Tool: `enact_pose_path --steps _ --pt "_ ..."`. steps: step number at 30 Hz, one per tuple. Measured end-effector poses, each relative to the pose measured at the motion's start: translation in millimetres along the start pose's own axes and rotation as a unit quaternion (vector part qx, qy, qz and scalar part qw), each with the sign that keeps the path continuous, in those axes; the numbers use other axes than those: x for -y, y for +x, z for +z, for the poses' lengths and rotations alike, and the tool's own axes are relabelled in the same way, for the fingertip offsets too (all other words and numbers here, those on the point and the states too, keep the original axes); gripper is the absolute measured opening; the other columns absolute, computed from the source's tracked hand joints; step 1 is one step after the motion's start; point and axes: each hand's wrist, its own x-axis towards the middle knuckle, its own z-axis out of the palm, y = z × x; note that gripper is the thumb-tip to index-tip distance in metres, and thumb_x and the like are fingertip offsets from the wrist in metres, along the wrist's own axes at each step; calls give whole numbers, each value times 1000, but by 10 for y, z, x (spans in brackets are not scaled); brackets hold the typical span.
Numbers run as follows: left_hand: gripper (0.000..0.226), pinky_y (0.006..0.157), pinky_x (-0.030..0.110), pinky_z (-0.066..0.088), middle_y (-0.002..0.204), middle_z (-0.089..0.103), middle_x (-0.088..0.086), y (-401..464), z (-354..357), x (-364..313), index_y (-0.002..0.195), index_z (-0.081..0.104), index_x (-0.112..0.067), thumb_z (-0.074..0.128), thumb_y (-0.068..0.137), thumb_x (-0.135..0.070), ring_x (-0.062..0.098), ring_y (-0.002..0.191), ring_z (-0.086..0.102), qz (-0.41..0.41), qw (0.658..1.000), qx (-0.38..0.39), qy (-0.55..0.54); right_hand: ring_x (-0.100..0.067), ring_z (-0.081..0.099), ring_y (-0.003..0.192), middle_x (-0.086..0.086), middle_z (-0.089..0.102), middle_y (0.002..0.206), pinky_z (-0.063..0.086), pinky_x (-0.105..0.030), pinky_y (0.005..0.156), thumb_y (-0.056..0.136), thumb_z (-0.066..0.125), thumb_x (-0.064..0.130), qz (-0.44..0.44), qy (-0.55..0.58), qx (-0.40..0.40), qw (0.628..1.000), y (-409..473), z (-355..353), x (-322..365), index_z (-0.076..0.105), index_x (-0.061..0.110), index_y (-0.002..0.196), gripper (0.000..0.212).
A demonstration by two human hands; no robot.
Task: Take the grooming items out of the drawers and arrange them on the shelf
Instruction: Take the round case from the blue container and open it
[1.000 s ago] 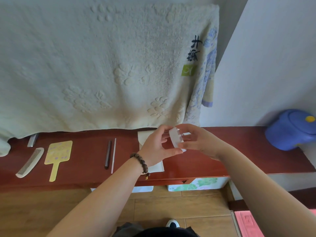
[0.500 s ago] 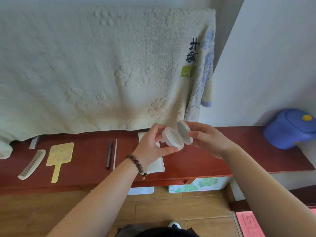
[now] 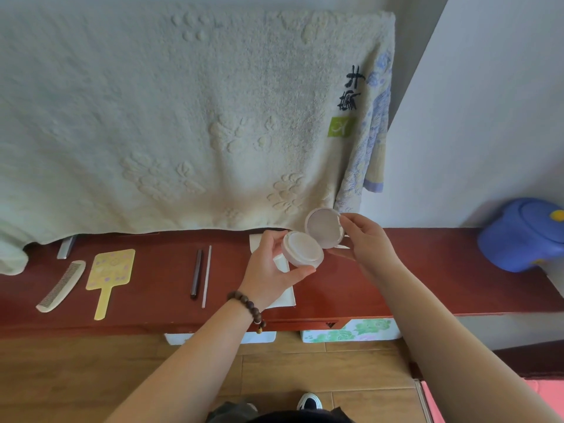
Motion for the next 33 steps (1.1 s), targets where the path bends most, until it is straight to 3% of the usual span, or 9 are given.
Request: enact_pose_path --steps 6,10,12,14,15,18,25,30,33 --pt "69 100 23 41 118 54 -16 -52 115 120 116 42 -29 87 64 -34 3 115 51 -28 997 -25 67 -34 66 100 -15 64 108 60 -42 75 95 55 22 12 -45 4 999 237 -6 -67 68 16 101 16" --pt "90 110 26 28 147 37 -12 -114 131 269 144 28 -25 76 72 -50 8 136 34 -58 984 21 166 -32 65 102 -14 62 109 60 -43 76 94 56 22 19 -97 16 995 454 -79 -194 68 13 106 19" --pt "95 114 28 23 155 26 -10 -164 93 348 150 18 -24 70 76 -54 9 142 25 -69 975 31 210 -29 62 101 -12 60 110 61 -35 71 97 51 17 9 -143 31 989 540 -104 -243 64 8 113 23" --pt "92 114 26 22 155 28 -10 -215 50 409 150 18 -25 68 78 -54 9 142 26 -62 970 27 235 -25 59 97 -9 59 104 60 -25 65 98 48 14 1 -185 45 982 608 -91 -318 64 8 111 21" --pt "91 112 23 23 153 31 -11 -239 31 429 150 19 -26 68 78 -53 9 140 29 -55 969 23 241 -25 59 97 -7 59 102 60 -26 66 97 48 13 -1 -205 53 977 647 -77 -374 64 11 105 18" --pt "86 106 18 20 150 36 -7 -298 -6 470 149 22 -22 67 80 -50 11 137 33 -29 957 23 288 -29 58 104 -4 61 102 55 -49 84 96 50 15 -9 -272 78 959 773 -47 -574 63 22 97 15" --pt "80 114 25 14 154 29 0 -342 -25 551 150 21 -18 61 87 -45 17 143 22 -18 943 21 331 -30 58 101 -4 64 100 50 -49 91 96 48 16 -17 -296 80 952 879 19 -745 66 16 106 20" --pt "79 114 26 12 156 25 -4 -319 -37 592 151 18 -22 58 88 -48 14 145 18 -30 944 17 327 -17 57 105 -2 66 114 41 -24 87 95 52 23 -35 -315 57 947 845 33 -764 59 17 123 29" --pt "80 117 31 15 157 23 -5 -307 -54 620 151 17 -24 57 87 -50 12 145 17 -41 948 14 316 -14 59 103 1 64 119 42 -24 80 86 65 31 -39 -309 14 950 652 25 -849 47 21 132 50"
